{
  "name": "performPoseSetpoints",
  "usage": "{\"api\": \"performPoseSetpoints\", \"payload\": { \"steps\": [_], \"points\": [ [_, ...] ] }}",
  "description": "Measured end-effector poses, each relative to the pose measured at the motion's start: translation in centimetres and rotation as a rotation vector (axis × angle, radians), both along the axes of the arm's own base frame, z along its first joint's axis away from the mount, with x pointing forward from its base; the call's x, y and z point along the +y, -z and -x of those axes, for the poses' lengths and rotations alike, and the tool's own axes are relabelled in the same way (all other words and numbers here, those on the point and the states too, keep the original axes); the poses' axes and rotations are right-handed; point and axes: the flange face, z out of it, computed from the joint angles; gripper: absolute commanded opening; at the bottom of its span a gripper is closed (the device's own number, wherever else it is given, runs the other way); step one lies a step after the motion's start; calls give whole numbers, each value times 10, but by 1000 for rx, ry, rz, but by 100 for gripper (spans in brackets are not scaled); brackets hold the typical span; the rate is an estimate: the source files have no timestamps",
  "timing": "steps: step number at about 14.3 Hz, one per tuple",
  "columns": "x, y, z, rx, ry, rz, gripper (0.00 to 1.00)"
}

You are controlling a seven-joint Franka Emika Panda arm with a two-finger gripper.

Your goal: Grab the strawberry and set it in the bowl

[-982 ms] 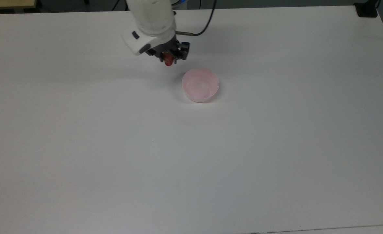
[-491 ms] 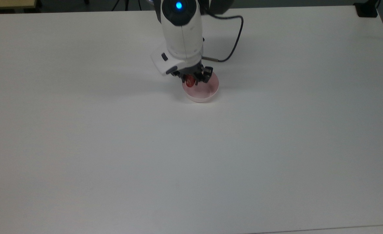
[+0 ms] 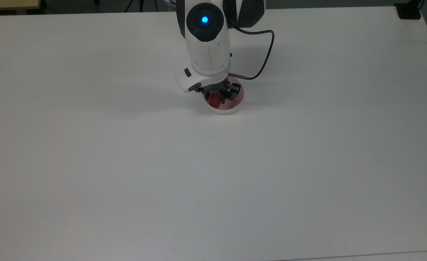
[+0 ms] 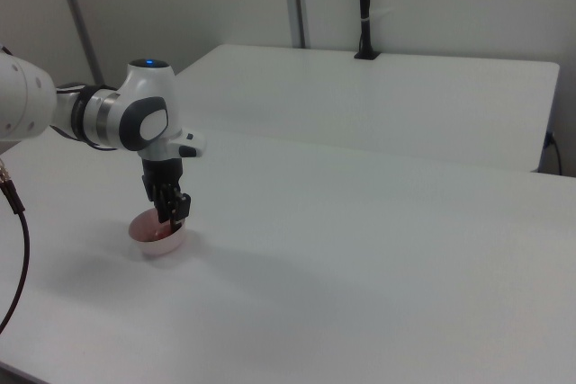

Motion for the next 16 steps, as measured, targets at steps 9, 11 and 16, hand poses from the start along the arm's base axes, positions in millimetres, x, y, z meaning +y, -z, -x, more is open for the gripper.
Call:
{"api": "performPoseSetpoints", "payload": {
  "steps": [9, 11, 16],
  "points": [
    [-33, -147, 0, 0, 43, 0, 100],
    [-47, -194, 17, 12, 55, 4, 100],
    [-59, -258, 53, -23, 63, 23, 100]
  ]
}}
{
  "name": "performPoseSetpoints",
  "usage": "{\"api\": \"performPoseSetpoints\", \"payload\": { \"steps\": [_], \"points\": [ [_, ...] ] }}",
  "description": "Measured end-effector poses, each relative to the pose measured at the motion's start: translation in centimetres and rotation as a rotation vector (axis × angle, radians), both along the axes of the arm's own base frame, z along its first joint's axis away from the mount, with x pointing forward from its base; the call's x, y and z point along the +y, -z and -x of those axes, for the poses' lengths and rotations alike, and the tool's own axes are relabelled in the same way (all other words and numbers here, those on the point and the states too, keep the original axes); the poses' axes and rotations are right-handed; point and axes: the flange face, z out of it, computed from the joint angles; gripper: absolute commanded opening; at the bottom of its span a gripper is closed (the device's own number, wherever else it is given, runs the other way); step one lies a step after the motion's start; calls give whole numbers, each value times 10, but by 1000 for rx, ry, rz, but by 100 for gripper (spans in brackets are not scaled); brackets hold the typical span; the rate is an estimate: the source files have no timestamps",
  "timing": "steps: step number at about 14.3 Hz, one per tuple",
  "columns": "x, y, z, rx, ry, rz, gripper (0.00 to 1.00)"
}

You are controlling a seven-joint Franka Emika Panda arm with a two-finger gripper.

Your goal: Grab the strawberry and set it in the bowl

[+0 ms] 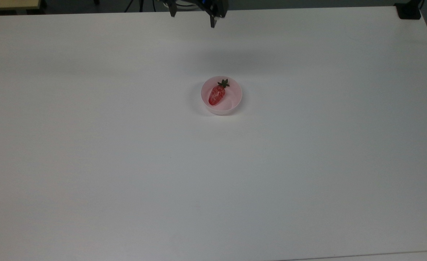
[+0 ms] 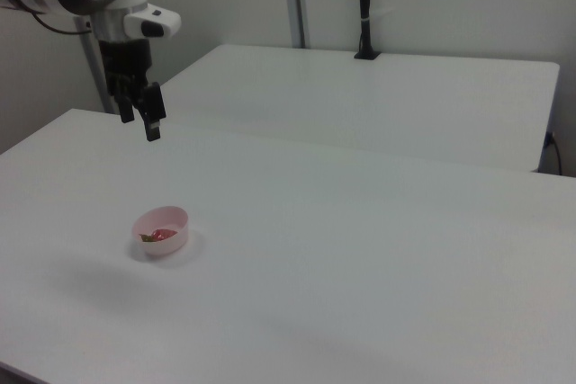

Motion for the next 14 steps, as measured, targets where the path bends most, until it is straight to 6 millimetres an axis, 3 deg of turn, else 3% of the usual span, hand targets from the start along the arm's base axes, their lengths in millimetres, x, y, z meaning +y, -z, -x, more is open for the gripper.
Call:
{"api": "performPoseSetpoints", "payload": {
  "steps": [2, 10, 14],
  "points": [
    [-12, -12, 5, -24, 4, 15, 100],
    [-60, -22, -6, -130, -197, 56, 100],
    [-61, -24, -6, -135, -201, 57, 100]
  ]
}}
